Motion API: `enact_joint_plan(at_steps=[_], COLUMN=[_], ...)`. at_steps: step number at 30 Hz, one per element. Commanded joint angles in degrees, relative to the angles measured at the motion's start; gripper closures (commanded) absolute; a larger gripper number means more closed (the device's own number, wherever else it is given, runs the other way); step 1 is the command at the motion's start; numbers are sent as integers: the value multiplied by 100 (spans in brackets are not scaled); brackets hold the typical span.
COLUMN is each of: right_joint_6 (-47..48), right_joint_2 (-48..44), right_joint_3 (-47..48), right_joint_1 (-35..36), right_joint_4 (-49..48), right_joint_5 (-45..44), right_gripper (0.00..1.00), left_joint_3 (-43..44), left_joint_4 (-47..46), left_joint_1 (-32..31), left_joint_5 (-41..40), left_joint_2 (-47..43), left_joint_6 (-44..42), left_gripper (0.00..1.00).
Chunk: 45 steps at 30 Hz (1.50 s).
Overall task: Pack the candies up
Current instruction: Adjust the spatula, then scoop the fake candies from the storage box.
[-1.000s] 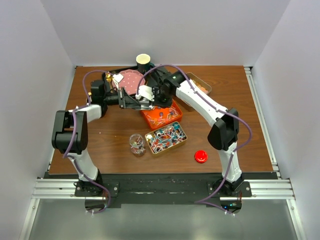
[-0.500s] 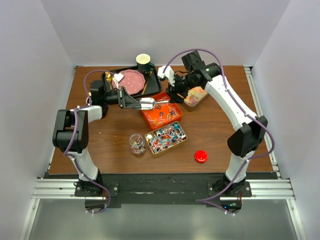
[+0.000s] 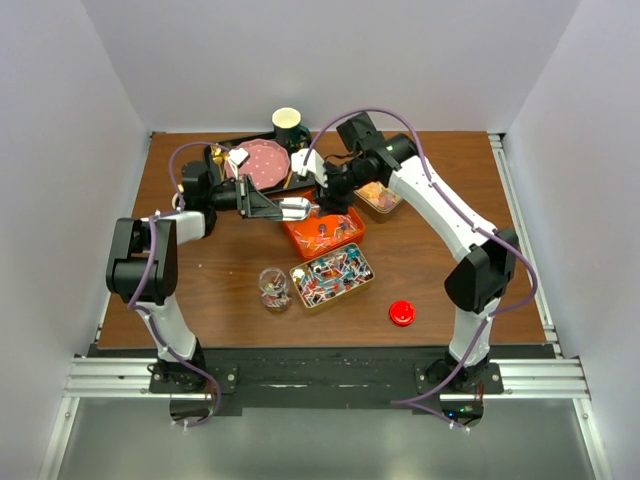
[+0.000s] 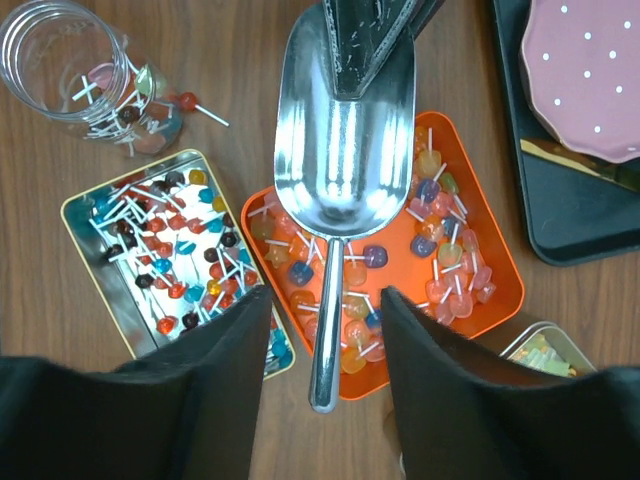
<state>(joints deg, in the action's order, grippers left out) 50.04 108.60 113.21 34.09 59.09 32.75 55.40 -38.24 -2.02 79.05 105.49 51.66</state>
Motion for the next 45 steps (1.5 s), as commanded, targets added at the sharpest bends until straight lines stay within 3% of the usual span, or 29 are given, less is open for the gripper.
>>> enact_joint_plan(at_steps=[1, 11, 17, 19, 21, 24, 27, 29, 32, 38, 45], right_joint_6=[32, 58, -3, 32, 137, 365, 498, 446, 61, -355, -424], right_joint_2=[91, 206, 179, 206, 223, 232, 215, 180, 127, -119, -602], right_joint_3=[183, 158, 254, 333, 395, 465, 492, 500, 431, -35, -746], right_joint_1=[45, 204, 212, 221, 221, 108, -138, -261, -534, -851, -974], right_joint_4=[-38, -20, -64, -12, 180, 462, 629, 630, 446, 111, -177], right_joint_5=[-85, -322, -287, -287, -287, -454, -612, -769, -1007, -1236, -1991], right_gripper=[58, 64, 84, 92, 100, 100, 100, 100, 100, 100, 100], left_joint_3=[103, 112, 120, 155, 269, 567, 997, 1183, 1508, 2176, 2677], left_joint_4=[-87, -87, 79, 202, 623, 1860, 3547, 4539, 5209, 5827, 5881], left_joint_1=[-9, -9, -9, -9, -9, -9, -17, -35, -140, -526, -1133], left_joint_5=[102, 120, 59, 15, -108, -379, -1038, -1669, -2504, -3675, -3677], left_joint_2=[24, 24, 42, 42, 24, -81, -117, -134, -169, 68, 339], left_joint_6=[2, -7, -94, -252, -506, -1498, -3165, -3722, -4487, -5104, -5482], left_gripper=[100, 100, 100, 85, 60, 45, 37, 34, 30, 30, 30])
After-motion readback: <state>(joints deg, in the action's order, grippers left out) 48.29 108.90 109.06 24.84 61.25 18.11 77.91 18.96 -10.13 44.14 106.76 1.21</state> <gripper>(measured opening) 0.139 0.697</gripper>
